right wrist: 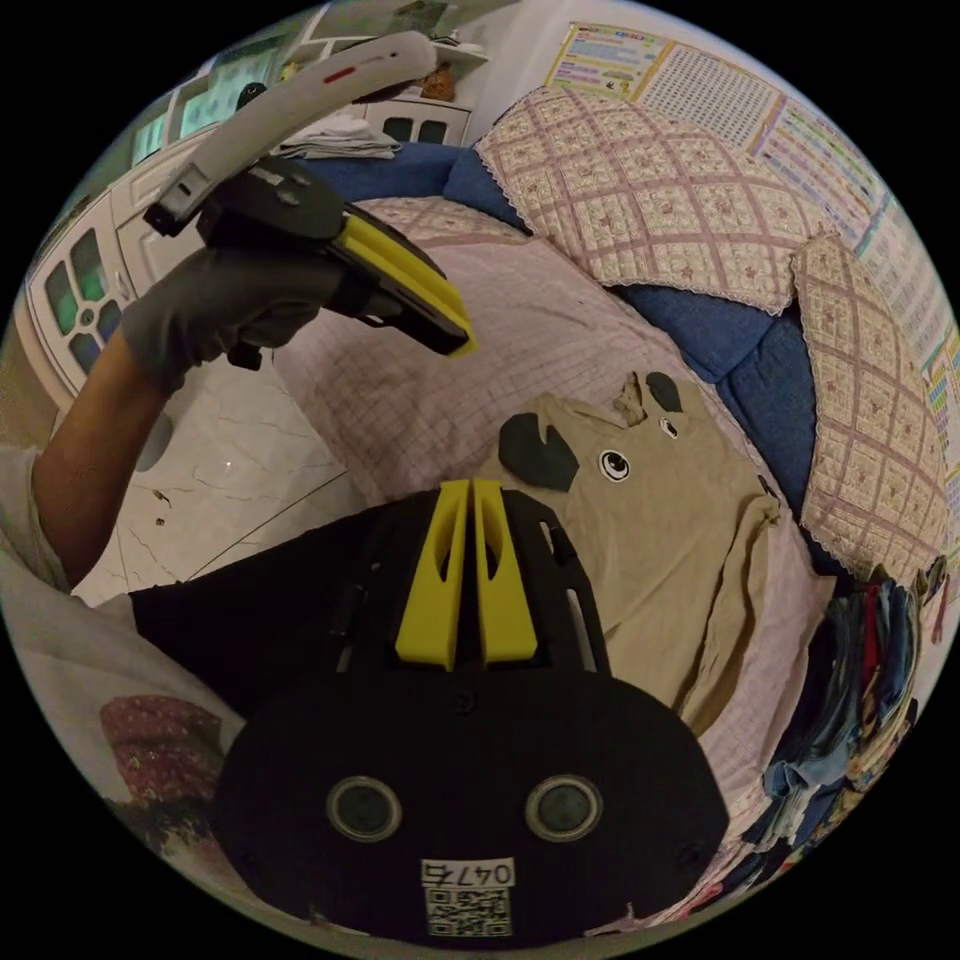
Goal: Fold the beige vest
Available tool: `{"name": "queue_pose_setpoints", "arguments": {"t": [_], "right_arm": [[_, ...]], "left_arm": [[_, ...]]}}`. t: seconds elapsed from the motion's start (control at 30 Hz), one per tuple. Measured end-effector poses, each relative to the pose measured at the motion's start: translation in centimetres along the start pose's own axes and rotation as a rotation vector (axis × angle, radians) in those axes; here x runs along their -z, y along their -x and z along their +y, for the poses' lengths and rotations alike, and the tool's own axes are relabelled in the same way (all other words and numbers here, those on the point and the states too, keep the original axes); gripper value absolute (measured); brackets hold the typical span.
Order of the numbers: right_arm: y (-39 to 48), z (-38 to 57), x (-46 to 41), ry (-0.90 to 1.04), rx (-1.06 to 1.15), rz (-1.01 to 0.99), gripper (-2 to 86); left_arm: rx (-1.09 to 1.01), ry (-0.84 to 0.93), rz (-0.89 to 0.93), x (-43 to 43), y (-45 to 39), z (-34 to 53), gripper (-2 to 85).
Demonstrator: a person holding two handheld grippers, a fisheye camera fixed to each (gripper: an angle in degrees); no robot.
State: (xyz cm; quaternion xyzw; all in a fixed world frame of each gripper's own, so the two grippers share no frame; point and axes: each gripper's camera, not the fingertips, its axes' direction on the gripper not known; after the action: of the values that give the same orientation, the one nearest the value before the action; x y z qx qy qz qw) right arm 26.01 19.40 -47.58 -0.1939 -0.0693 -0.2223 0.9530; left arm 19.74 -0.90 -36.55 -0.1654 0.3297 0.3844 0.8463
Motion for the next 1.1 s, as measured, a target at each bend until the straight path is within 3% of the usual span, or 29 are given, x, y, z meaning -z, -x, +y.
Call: {"name": "queue_pose_setpoints", "arguments": {"t": [0.17, 0.4, 0.67, 0.87, 1.1], "right_arm": [[-1.8, 1.5, 5.6, -0.039, 0.037, -0.028, -0.5], [-10.0, 10.0, 17.5, -0.054, -0.094, -0.068, -0.5], [-17.5, 16.0, 27.2, -0.211, -0.343, -0.032, -0.7], [-20.6, 16.7, 30.2, -0.231, -0.378, 0.025, -0.7], [-23.0, 17.3, 33.1, -0.242, -0.414, 0.098, -0.7]], "left_arm": [[-0.074, -0.038, -0.037, 1.5, 1.4, -4.0, 7.6], [-0.617, -0.175, 0.002, 1.2, -2.3, -5.7, 12.1], [-1.036, -0.304, -0.208, 0.4, -10.2, -5.5, 12.4], [-1.309, -0.19, -0.164, -0.9, -13.4, -6.6, 11.8], [-1.294, -0.203, -0.117, 0.2, -12.7, -5.0, 4.2]]}}
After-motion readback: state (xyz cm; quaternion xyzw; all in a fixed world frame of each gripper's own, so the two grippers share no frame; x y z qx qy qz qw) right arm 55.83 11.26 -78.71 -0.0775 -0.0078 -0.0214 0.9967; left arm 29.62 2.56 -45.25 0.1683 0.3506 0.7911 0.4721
